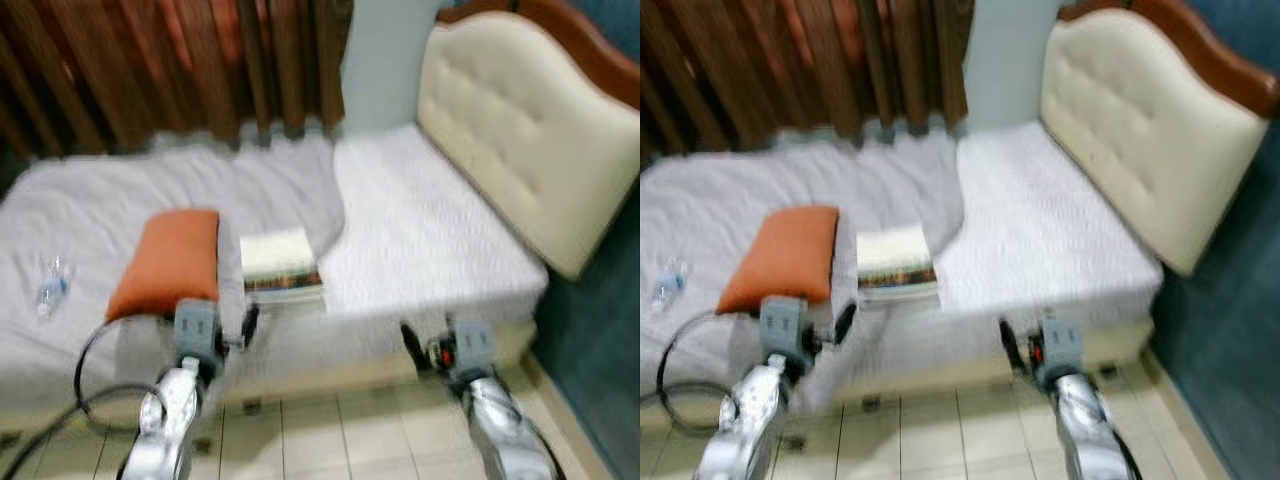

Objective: Clean up the room

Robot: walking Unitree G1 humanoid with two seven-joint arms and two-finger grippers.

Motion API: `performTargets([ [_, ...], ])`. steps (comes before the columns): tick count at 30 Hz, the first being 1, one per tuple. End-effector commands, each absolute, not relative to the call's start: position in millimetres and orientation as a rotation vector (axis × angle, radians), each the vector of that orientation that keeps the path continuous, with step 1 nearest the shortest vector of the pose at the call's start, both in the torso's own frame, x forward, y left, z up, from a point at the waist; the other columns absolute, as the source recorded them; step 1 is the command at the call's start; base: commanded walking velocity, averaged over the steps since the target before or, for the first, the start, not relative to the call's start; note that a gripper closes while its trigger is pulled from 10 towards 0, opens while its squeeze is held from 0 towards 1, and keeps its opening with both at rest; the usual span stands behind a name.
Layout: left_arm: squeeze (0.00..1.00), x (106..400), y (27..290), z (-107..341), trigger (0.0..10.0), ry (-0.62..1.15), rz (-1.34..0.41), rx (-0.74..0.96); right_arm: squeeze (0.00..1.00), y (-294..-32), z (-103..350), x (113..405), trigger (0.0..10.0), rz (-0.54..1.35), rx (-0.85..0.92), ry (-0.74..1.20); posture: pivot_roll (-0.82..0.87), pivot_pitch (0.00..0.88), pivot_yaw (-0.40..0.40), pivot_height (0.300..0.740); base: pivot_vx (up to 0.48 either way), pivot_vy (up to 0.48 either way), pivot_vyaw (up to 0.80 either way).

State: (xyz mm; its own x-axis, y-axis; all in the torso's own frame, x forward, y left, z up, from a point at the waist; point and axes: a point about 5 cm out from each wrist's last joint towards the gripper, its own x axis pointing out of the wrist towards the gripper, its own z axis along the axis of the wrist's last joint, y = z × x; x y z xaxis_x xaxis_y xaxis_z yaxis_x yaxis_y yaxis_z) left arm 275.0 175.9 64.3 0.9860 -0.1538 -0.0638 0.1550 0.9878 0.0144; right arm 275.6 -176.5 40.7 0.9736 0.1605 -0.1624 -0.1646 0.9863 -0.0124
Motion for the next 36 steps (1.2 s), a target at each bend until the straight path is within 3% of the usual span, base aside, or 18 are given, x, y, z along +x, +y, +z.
performTargets([
  [1, 0.00, 268.0, 187.5, 62.7, 10.0, 0.075, -0.109, -0.038, 0.00, -167.9, 45.8, 275.9, 10.0, 0.174, 0.018, 0.128, -0.08, 0.000, 0.052, 0.740, 0.480, 0.000, 0.00],
  [6, 0.00, 245.0, 191.8, 58.6, 10.0, 0.074, -0.089, -0.125, 0.00, -166.8, 39.9, 254.5, 10.0, 0.200, 0.032, 0.143, -0.08, 0.000, 0.047, 0.740, 0.480, 0.000, 0.00],
  [9, 0.00, 246.1, 196.8, 52.3, 10.0, 0.083, -0.034, -0.194, 0.00, -167.4, 32.7, 248.4, 10.0, 0.198, 0.039, 0.176, -0.08, 0.000, 0.034, 0.740, 0.480, 0.000, 0.00],
  [17, 0.00, 257.0, 192.8, 54.8, 10.0, 0.076, -0.058, -0.166, 0.00, -167.3, 41.5, 262.1, 10.0, 0.221, 0.006, 0.155, -0.08, 0.000, 0.020, 0.740, 0.480, 0.000, 0.00],
  [36, 0.00, 261.2, 191.0, 58.6, 10.0, 0.090, -0.120, -0.069, 0.00, -162.7, 39.0, 264.8, 10.0, 0.216, 0.016, 0.177, -0.07, 0.000, 0.035, 0.740, 0.480, 0.000, 0.00],
])
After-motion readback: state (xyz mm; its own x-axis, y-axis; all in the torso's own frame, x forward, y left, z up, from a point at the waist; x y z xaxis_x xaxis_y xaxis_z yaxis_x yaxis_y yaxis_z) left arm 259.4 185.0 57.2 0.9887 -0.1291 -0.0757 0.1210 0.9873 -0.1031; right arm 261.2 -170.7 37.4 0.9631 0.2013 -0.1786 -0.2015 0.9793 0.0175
